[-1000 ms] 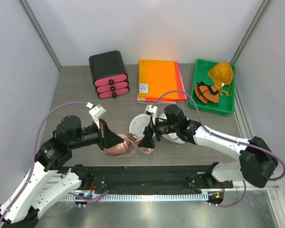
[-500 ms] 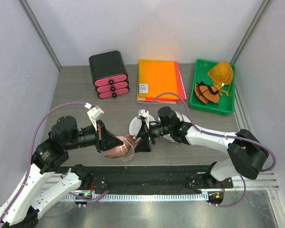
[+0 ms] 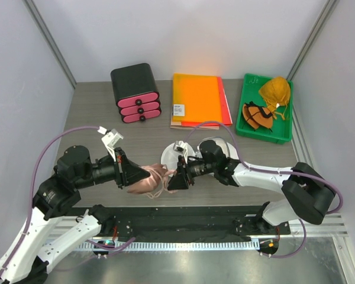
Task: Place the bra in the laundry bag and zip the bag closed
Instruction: Adjust the bra.
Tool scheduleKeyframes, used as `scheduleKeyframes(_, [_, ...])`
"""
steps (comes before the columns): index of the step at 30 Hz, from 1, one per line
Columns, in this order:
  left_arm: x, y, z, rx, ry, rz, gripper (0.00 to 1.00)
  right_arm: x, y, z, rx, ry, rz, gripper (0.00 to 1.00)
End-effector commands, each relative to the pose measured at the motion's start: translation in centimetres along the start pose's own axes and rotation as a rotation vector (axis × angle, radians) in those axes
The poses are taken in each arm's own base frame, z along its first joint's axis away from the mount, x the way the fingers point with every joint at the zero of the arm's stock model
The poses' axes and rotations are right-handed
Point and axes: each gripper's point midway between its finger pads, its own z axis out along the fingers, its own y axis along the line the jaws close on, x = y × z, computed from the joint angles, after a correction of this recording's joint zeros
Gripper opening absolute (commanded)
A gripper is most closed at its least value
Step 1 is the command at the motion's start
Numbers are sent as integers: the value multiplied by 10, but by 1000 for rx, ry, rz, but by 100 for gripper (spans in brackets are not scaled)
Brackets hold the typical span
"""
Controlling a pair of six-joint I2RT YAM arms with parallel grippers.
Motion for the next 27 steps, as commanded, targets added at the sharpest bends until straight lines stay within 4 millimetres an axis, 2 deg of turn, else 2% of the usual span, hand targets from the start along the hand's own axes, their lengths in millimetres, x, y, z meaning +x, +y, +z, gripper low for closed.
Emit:
scheduleKeyframes(1, [-16, 1, -6, -48, -63, 6, 0, -31, 14, -4, 5, -109, 60, 36])
scheduleKeyframes(2, [-18, 2, -7, -54, -74, 4, 0, -32, 16, -2, 6, -111, 87, 26])
scheduleKeyframes(3, [-20, 2, -7, -61, -87, 2, 0, -35, 17, 0, 17, -119, 135, 9])
scheduleKeyframes(5, [-25, 8, -10, -102, -123, -8, 0, -38, 20, 4, 30, -122, 170, 1])
scheduleKeyframes(10, [-25, 22, -8, -169, -137, -39, 0, -51, 37, 27, 40, -128, 273, 1])
scheduleKeyframes(14, [-14, 48, -4, -277, -113, -71, 0, -66, 47, 30, 65, -134, 357, 1])
scheduleKeyframes(18, [3, 70, 7, -338, -82, -116, 0, -74, 31, 31, 165, -191, 532, 2])
scheduleKeyframes(21, [9, 89, 12, -414, -110, -204, 0, -69, 13, 47, 221, -155, 662, 2])
scheduleKeyframes(22, [21, 97, 19, -421, -92, -233, 0, -69, 10, 49, 231, -156, 701, 2])
scheduleKeyframes(23, [19, 99, 25, -407, -118, -256, 0, -68, 7, 52, 233, -158, 738, 2])
scheduleKeyframes(24, [31, 106, 31, -407, -109, -303, 0, -67, 4, 52, 250, -162, 758, 1])
scheduleKeyframes(26, [30, 107, 40, -376, -148, -334, 0, -61, -3, 50, 306, -151, 772, 2])
scheduleKeyframes(27, [40, 114, 43, -386, -147, -370, 0, -59, -4, 49, 316, -145, 778, 2])
